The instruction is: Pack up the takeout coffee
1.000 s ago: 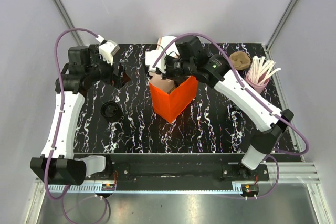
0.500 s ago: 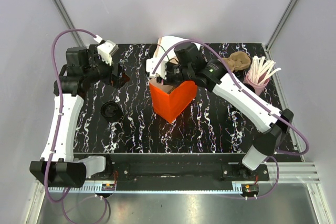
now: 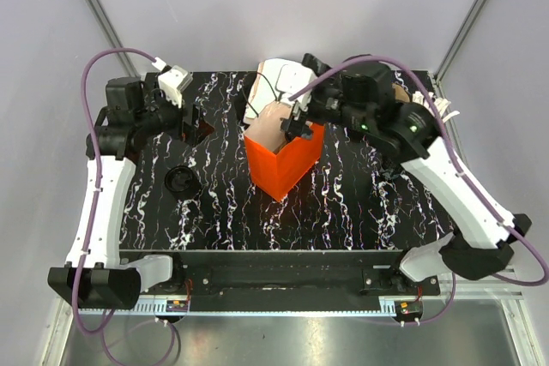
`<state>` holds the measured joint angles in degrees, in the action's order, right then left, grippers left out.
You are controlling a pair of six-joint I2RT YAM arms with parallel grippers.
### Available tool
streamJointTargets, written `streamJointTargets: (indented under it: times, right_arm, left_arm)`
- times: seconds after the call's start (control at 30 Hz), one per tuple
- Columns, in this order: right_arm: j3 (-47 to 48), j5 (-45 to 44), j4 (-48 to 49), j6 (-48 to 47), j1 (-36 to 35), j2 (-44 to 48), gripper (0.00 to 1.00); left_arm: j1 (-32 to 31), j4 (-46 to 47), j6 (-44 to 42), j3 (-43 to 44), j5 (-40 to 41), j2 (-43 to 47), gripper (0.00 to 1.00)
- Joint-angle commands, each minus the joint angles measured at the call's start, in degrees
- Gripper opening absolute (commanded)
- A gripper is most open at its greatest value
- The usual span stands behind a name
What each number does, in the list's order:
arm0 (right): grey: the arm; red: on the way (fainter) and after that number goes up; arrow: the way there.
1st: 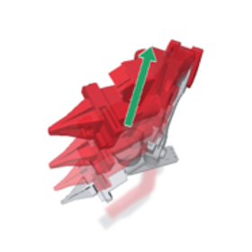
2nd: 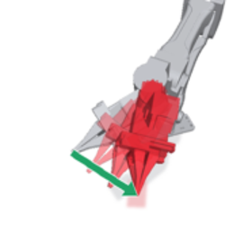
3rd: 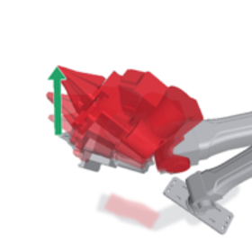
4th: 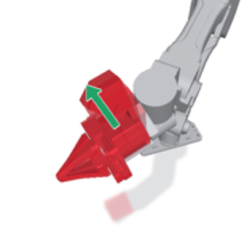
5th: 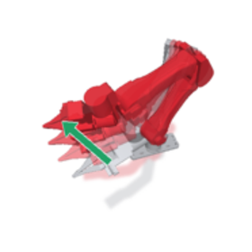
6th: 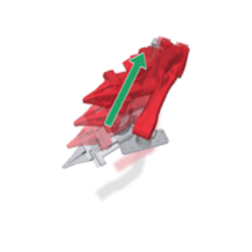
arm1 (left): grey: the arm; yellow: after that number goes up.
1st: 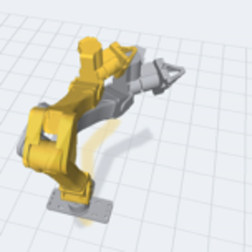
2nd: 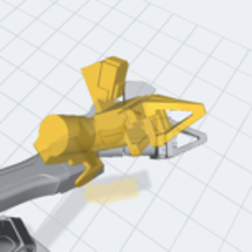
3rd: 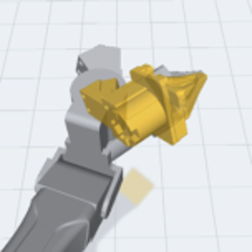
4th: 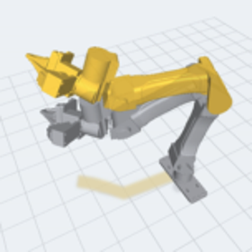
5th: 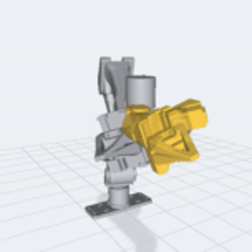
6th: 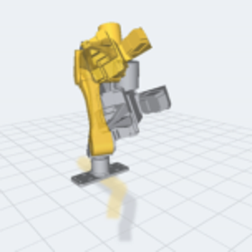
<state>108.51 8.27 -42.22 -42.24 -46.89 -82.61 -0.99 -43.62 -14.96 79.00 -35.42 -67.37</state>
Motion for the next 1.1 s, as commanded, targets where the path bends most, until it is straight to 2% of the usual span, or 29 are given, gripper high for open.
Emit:
streamJointTargets:
  times: [0.0, 0.17, 0.3, 0.53, 0.73, 0.83, 1.07]
  right_arm:
    - [1.6, -8.0, 1.4, 3.6, 0.2, 3.6, 1.0]
    - [1.4, -10.8, 2.8, 8.3, 4.0, 7.0, 1.0]
    - [0.3, -10.0, 4.2, 13.5, 11.5, 9.1, 1.0]
    - [-7.6, -6.2, 6.5, 19.9, 23.4, 12.1, 1.0]
    - [-16.1, -2.8, 7.2, 24.2, 30.3, 15.2, 1.0]
    - [-19.0, -1.1, 7.9, 26.6, 33.4, 15.4, 1.0]
    - [-17.4, 7.3, 8.4, 31.5, 36.8, 9.7, 1.0]
  left_arm:
    - [0.4, 2.0, 0.7, 0.9, -3.8, 1.9, 0.99]
    - [0.3, 2.0, 0.9, 0.6, -5.1, 3.0, 0.99]
    - [0.1, 2.0, 1.2, 0.7, -5.5, 4.3, 0.99]
    - [-1.9, 1.9, 0.8, 0.5, -3.3, 6.0, 0.99]
    - [-4.5, 1.7, -0.2, 1.0, -1.9, 6.0, 0.99]
    - [-6.2, 1.6, -0.5, 1.4, -1.6, 5.7, 0.99]
    - [-14.9, 2.8, -0.9, -0.2, 7.1, 4.1, 0.99]
